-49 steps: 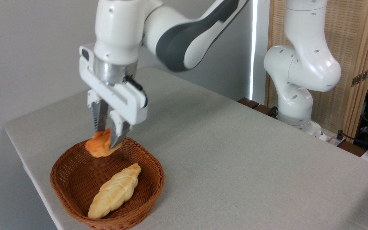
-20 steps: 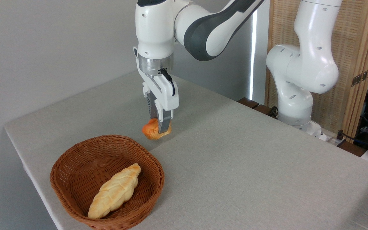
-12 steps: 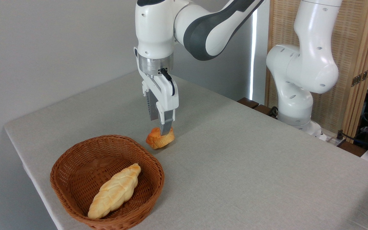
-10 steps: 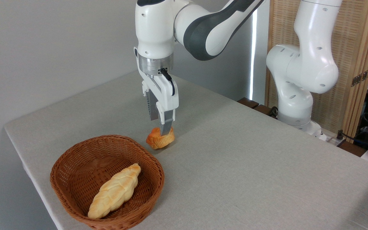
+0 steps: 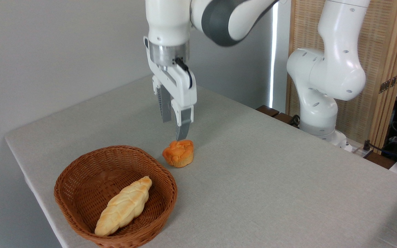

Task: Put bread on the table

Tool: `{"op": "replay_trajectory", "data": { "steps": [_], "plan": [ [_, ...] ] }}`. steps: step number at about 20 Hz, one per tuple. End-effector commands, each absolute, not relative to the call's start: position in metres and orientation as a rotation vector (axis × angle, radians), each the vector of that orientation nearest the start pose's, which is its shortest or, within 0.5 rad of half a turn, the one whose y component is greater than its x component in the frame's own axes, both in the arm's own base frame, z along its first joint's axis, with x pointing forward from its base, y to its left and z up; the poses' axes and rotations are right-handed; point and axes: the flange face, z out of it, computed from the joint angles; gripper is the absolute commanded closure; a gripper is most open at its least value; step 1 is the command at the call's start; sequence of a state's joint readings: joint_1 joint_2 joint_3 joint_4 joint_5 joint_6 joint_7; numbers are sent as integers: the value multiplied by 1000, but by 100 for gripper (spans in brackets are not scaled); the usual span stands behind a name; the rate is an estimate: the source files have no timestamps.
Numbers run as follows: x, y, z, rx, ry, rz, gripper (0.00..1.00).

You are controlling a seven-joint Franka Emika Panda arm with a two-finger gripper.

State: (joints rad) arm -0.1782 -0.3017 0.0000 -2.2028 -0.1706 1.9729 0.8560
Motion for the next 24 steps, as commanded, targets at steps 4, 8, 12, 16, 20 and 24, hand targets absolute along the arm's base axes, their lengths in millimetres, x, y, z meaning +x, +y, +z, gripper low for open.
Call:
{"op": "replay_trajectory", "data": {
  "steps": [4,8,12,16,20,24],
  "plan": [
    [539,-65,588,-2949,1222,-95,0],
    [560,-45,609,-2955,1151,-173,0],
    [557,-42,607,-2966,1146,-136,0],
    [550,-41,601,-2968,1160,-31,0],
    [550,-41,601,-2966,1167,-31,0],
    [550,-41,603,-2964,1172,-37,0]
  ]
}}
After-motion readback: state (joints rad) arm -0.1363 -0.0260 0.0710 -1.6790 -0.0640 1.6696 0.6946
